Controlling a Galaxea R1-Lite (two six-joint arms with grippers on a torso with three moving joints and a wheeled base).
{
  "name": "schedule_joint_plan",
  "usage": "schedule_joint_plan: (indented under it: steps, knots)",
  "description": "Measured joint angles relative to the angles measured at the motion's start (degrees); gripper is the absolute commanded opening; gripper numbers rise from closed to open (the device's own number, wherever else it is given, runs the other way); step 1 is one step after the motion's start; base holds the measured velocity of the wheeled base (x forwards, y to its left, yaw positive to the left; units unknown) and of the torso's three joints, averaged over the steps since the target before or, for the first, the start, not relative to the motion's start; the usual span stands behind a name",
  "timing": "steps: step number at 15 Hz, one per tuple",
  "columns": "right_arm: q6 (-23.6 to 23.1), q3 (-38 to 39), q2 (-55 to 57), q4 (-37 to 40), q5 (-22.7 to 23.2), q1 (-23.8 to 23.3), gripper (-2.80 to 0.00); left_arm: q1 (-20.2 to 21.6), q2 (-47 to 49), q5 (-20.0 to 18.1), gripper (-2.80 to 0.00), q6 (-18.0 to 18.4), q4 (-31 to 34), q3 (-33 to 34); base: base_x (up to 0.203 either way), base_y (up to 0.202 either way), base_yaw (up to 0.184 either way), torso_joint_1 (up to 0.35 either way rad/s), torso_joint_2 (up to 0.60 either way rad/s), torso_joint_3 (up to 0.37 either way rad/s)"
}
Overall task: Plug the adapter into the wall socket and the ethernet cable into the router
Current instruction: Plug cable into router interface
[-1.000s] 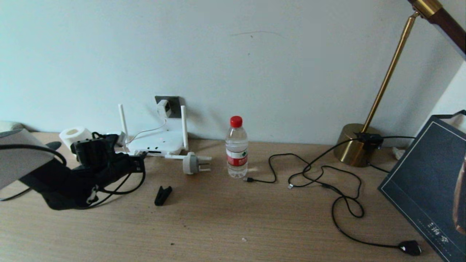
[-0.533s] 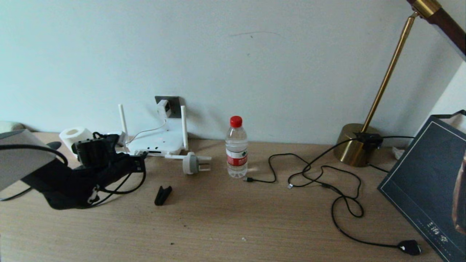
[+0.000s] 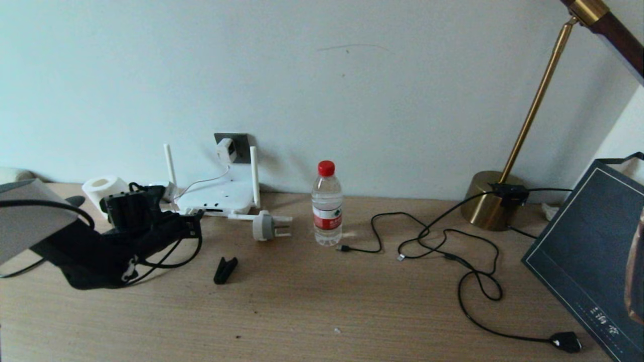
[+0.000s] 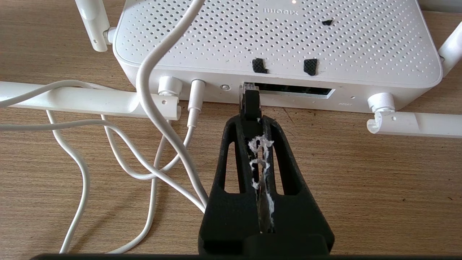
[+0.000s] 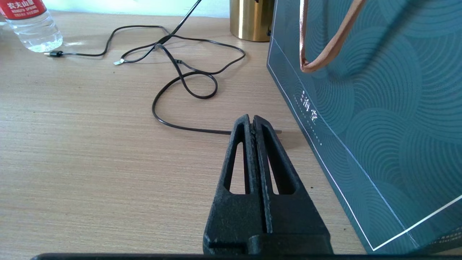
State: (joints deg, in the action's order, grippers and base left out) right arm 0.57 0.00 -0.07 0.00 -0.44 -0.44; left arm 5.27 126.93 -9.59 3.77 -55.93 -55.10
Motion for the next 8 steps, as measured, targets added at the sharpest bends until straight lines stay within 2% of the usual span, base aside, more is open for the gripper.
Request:
schedule_joint_plan:
  steps: [8]
  knots:
    - [0.0, 0.0, 0.0, 0.0, 0.0, 0.0, -2.8, -0.5, 0.0, 0.1, -2.8, 0.0, -0.2, -0.1, 0.0, 0.0, 0.0, 0.0, 0.0, 0.0]
